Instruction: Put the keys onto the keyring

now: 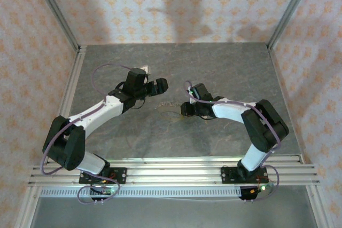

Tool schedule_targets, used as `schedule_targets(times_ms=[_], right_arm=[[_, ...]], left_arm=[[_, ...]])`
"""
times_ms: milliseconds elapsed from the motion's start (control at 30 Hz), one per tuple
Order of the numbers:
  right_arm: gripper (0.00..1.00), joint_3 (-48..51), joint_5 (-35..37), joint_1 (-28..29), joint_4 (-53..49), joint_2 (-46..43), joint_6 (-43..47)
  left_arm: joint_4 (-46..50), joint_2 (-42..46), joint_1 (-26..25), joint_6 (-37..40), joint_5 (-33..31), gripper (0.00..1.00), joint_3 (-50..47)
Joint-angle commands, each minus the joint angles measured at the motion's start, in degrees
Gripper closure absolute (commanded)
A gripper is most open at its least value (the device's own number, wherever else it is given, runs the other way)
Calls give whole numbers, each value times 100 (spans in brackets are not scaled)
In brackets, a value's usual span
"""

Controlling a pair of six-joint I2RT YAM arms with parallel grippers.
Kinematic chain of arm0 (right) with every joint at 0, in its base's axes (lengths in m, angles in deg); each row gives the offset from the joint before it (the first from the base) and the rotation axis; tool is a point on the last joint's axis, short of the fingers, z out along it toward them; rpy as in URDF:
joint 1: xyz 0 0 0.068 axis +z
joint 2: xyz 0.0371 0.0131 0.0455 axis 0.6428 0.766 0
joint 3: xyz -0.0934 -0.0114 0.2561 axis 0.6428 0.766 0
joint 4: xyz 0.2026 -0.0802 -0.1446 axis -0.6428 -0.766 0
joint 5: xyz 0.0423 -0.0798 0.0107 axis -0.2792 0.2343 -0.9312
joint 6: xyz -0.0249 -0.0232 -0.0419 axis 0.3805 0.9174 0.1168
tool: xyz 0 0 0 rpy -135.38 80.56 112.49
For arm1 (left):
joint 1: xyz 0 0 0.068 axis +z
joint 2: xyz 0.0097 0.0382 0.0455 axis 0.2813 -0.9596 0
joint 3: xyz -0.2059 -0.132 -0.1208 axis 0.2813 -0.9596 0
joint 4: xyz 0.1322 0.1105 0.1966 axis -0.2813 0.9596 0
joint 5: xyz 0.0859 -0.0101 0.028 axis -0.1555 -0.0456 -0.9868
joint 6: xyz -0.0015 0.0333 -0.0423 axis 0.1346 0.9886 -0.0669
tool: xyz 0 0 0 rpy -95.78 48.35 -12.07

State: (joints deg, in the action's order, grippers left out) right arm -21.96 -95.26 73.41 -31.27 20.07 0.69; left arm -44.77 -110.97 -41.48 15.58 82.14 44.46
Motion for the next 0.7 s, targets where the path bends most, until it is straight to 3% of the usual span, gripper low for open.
schedule_targets(times_ms=[0,667], right_arm=[[68,27,211,56,-221,-158,96],[70,-236,1296,456,-756,-211,260]], left_arm=[[-140,-54,-43,-2,-8,10,7],[-115,-10,-77,-11,-34,10,12]])
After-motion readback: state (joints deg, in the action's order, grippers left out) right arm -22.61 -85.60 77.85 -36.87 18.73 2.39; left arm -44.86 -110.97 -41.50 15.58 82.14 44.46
